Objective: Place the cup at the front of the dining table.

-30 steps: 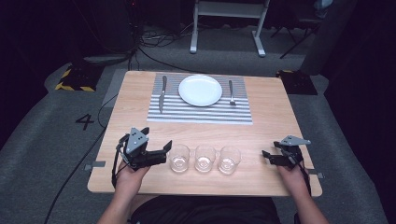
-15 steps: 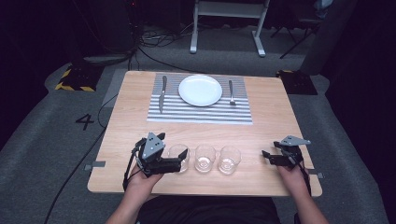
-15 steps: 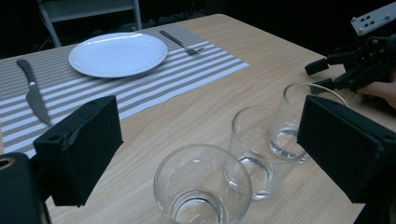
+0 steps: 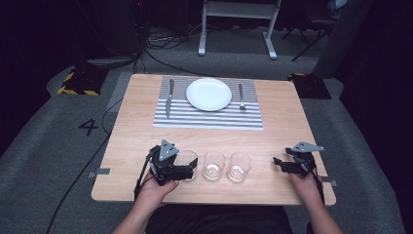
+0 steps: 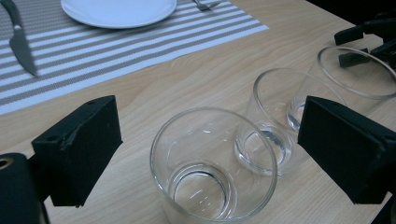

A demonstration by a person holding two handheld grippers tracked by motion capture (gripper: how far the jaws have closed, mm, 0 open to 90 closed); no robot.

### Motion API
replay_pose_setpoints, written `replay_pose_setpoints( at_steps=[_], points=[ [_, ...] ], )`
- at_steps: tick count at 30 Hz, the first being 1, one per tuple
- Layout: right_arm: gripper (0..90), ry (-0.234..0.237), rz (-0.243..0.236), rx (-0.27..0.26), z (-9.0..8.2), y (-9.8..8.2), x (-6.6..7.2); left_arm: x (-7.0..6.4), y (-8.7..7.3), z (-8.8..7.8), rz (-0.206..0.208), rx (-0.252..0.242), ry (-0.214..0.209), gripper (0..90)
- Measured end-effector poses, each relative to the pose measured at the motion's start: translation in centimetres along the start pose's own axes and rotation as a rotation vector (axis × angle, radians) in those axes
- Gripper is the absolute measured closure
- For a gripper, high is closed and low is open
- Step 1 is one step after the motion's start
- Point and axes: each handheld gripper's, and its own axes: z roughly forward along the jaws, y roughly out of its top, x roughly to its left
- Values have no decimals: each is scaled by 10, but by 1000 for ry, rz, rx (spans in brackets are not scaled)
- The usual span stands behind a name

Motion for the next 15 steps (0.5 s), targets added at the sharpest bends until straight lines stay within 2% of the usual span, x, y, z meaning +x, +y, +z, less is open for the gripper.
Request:
replay_pose_setpoints(
  at_steps=[7,11,15],
  points=[
    [283,0,-1,-1,0,0,0,-2,-9,15,-3,48,-17,64],
    [283,0,-2,-1,0,0,0,-1,-15,24,-4,83,-9,65],
    [283,1,-1,-1,0,0,0,1,-22,33,0,122,-42,65]
  ],
)
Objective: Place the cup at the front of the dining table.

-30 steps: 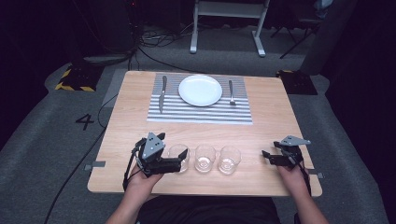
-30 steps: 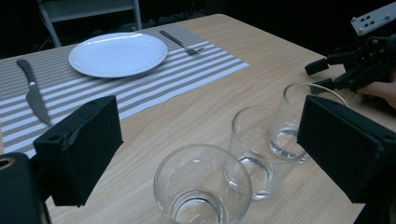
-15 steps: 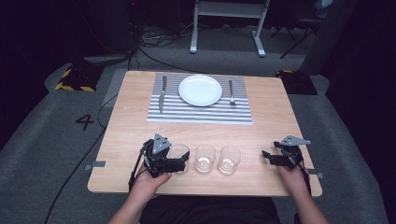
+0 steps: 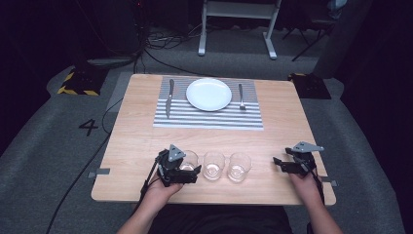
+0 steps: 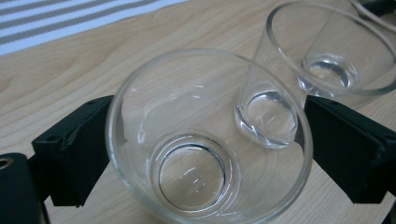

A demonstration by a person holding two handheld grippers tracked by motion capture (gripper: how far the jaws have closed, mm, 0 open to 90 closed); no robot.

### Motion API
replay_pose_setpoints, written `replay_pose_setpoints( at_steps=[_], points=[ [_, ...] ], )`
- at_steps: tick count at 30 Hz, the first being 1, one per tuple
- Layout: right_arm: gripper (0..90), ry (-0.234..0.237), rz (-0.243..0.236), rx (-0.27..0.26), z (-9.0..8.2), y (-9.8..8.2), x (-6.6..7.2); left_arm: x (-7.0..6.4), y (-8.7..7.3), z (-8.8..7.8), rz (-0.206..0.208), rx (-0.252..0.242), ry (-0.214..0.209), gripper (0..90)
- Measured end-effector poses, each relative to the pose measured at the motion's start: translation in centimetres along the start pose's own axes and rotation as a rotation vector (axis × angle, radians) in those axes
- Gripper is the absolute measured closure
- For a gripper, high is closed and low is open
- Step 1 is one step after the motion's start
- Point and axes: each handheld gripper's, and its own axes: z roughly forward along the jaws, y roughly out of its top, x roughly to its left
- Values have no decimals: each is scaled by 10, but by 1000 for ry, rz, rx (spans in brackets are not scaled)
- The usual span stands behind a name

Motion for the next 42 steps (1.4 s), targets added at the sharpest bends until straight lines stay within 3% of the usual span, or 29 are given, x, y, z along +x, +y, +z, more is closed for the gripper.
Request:
replay_pose_setpoints(
  at_steps=[4,7,9,11,14,16,31,33,35,42],
  points=[
    [283,0,0,-1,0,0,0,3,-6,6,33,10,-40,60],
    [283,0,-1,-1,0,0,0,6,-9,8,92,8,-47,61],
    [283,0,-1,0,0,0,0,9,-12,10,97,2,-86,61],
    [283,0,-1,0,0,0,0,11,-14,11,88,-12,-74,103],
    [283,-1,-2,-1,0,0,0,12,-14,10,115,-21,-71,188],
    [283,0,0,-1,0,0,0,12,-15,9,126,-20,-57,190],
    [283,0,0,0,0,0,0,11,-18,10,132,-47,-80,192],
    [283,-2,-4,-2,0,0,0,10,-20,10,131,-70,-47,193],
    [283,-3,-5,-2,0,0,0,8,-22,11,106,-74,-42,193],
    [283,-4,-2,-2,0,0,0,7,-20,10,123,-64,-47,194]
  ],
)
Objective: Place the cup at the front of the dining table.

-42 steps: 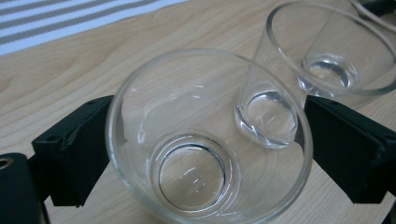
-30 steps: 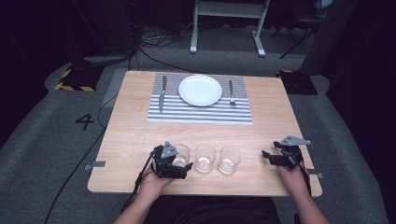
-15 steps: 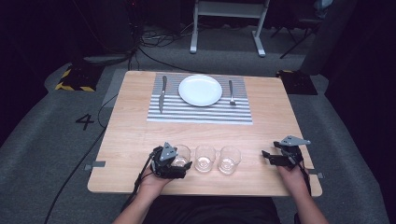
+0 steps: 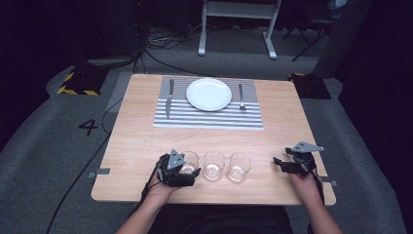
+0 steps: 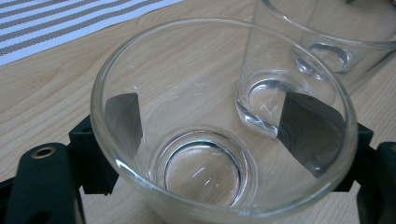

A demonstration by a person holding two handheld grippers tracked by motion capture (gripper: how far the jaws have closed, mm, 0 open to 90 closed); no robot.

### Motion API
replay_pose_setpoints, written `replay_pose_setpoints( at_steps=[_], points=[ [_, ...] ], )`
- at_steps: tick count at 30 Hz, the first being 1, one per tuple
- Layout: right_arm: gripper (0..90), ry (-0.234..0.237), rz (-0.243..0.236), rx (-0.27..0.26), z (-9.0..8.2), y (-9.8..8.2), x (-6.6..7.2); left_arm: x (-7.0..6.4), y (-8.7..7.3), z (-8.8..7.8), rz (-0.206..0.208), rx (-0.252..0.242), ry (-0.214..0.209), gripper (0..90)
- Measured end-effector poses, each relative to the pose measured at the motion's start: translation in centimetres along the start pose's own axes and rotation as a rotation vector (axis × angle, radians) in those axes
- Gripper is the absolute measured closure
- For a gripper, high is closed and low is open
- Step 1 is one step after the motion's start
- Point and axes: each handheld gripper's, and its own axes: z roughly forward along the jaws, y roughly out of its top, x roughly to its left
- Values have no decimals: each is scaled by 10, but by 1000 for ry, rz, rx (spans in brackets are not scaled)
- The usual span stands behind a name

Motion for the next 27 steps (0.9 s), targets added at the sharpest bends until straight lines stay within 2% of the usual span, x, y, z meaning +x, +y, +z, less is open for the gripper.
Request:
replay_pose_setpoints(
  at_steps=[4,12,15,19,22,27],
  points=[
    [284,-3,-5,1,0,0,0,-1,4,-3,20,9,-10,195],
    [285,-7,-7,0,0,0,1,3,22,-17,-16,-19,-27,195],
    [285,-9,-4,1,0,0,0,6,30,-23,-9,-34,-19,195],
    [285,-11,-3,2,0,0,1,10,41,-27,-29,-45,-23,194],
    [285,-10,5,0,0,0,0,14,49,-32,-24,-41,-11,195],
    [287,-16,-3,1,-1,0,1,20,60,-34,-30,-39,-13,196]
  ],
)
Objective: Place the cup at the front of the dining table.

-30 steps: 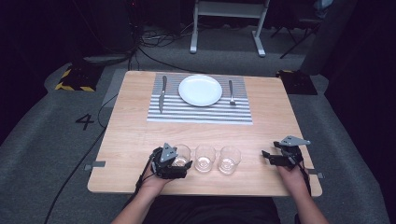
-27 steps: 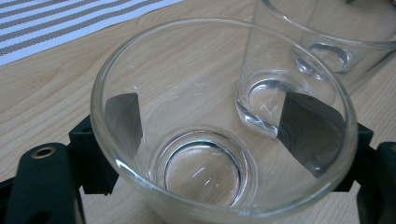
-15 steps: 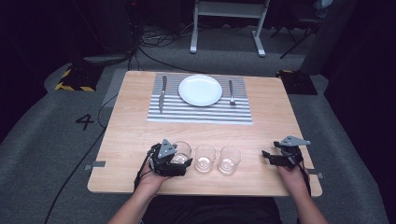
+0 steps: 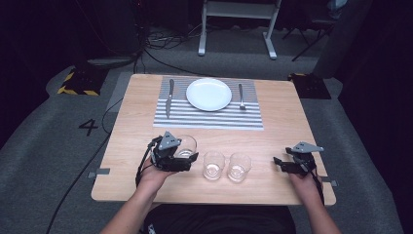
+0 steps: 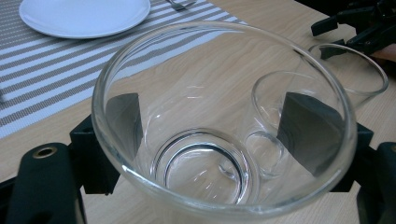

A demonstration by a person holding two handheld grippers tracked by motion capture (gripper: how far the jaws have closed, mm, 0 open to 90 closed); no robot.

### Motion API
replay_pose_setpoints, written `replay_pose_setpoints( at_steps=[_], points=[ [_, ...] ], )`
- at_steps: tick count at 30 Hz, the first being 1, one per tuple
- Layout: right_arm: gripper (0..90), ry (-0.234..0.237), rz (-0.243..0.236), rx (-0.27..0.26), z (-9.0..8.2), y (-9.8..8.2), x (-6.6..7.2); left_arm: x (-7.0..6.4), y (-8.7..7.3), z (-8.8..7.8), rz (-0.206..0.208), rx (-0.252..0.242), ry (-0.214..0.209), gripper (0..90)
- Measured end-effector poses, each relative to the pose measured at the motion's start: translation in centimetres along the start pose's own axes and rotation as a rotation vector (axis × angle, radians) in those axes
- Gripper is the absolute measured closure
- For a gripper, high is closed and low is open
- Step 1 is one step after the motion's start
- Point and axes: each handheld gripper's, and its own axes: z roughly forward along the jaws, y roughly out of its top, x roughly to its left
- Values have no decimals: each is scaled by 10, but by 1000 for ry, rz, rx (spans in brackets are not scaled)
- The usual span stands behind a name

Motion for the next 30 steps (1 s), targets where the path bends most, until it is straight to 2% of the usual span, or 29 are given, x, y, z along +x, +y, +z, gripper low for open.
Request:
replay_pose_setpoints(
  at_steps=[14,20,24,30],
  points=[
    [287,-6,0,-4,0,0,1,10,40,-6,37,-23,12,196],
    [286,-7,-3,-2,0,0,1,16,54,-6,29,-39,17,196],
    [287,-8,-4,-5,0,0,1,19,63,-6,24,-66,35,196],
    [287,-7,-7,-6,0,0,1,27,74,-5,21,-76,56,196]
  ],
)
